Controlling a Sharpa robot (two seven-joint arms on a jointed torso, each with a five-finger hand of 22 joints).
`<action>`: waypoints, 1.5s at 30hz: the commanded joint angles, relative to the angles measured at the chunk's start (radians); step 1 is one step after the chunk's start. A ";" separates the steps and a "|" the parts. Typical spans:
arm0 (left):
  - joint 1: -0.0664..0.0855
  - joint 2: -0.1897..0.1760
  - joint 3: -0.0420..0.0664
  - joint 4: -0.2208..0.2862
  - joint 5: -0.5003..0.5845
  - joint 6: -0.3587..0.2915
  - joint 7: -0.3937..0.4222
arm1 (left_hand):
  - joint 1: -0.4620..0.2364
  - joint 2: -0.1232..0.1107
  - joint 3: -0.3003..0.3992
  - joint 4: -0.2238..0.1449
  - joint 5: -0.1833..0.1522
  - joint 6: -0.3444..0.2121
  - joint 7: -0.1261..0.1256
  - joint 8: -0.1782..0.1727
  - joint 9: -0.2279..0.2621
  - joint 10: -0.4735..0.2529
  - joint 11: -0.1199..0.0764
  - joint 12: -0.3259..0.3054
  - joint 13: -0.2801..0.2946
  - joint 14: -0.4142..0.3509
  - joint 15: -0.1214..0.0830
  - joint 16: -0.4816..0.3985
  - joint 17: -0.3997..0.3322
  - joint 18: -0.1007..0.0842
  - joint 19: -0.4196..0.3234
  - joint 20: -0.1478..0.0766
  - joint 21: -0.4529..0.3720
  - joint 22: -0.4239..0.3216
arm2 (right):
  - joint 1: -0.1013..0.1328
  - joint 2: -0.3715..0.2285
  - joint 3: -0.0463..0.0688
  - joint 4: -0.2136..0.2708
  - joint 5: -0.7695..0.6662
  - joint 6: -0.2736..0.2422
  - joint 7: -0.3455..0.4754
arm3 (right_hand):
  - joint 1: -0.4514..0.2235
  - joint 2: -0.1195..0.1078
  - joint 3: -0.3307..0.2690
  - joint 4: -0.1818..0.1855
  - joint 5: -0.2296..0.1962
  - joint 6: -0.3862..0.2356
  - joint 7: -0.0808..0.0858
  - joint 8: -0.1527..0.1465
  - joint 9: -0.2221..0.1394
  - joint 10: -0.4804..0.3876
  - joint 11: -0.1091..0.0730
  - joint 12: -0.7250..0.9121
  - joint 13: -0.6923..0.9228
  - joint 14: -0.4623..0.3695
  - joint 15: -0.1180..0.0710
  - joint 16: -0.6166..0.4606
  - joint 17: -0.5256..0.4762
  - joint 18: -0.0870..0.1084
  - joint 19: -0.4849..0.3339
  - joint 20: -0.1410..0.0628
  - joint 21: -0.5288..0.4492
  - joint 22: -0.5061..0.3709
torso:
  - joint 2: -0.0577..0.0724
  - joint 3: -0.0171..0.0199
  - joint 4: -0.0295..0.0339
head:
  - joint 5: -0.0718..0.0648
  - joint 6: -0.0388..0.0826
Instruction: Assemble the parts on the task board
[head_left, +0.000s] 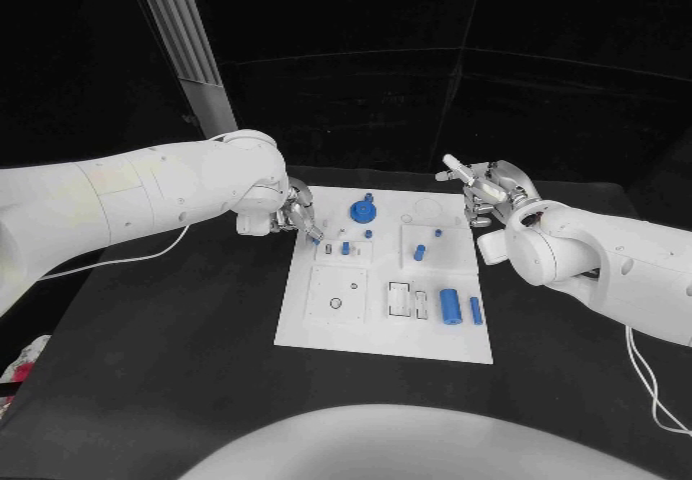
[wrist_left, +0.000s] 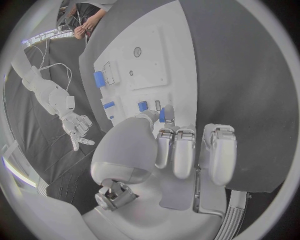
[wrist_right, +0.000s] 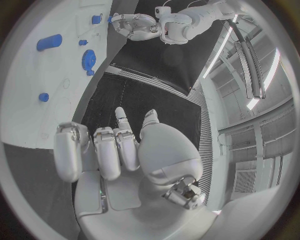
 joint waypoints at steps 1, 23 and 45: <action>0.000 0.004 0.000 -0.002 0.003 0.013 -0.010 | -0.008 0.005 0.008 0.001 0.003 0.004 0.003 0.002 0.002 0.102 0.002 0.001 0.263 0.106 -0.004 0.003 0.263 -0.003 0.092 -0.006 -0.003 0.258 | 0.002 0.000 0.001 0.001 0.000 -0.003 0.006 | 0.008 0.005 -0.006 0.001 0.006 -0.003 -0.004 0.006 -0.001 0.104 -0.005 -0.001 0.261 0.104 -0.004 0.002 0.263 0.013 0.013 -0.004 -0.006 0.203 | 0.000 0.0000 -0.0001 | -0.001 0.000; -0.010 0.030 0.000 -0.014 0.003 0.018 -0.004 | -0.011 0.008 0.011 0.000 0.005 0.003 0.003 0.001 0.002 0.102 0.003 0.001 0.263 0.106 -0.003 0.003 0.263 -0.002 0.091 -0.006 -0.004 0.257 | 0.002 -0.001 0.001 0.003 0.000 -0.003 0.005 | 0.008 0.005 -0.006 0.001 0.006 -0.003 -0.004 0.006 -0.001 0.104 -0.005 -0.001 0.261 0.104 -0.004 0.002 0.263 0.013 0.013 -0.004 -0.006 0.203 | -0.001 -0.0002 -0.0001 | -0.005 0.000; -0.018 0.044 0.000 -0.025 0.003 0.017 -0.001 | -0.011 0.010 0.014 -0.001 0.007 0.001 0.004 0.001 0.003 0.102 0.004 0.001 0.263 0.106 -0.003 0.003 0.263 -0.002 0.089 -0.006 -0.005 0.257 | 0.002 -0.002 0.001 0.004 0.000 -0.001 0.005 | 0.011 0.006 -0.009 0.001 0.006 -0.004 -0.005 0.008 -0.002 0.104 -0.005 -0.001 0.261 0.104 -0.005 0.002 0.263 0.013 0.013 -0.004 -0.006 0.204 | 0.000 -0.0001 0.0001 | -0.011 0.000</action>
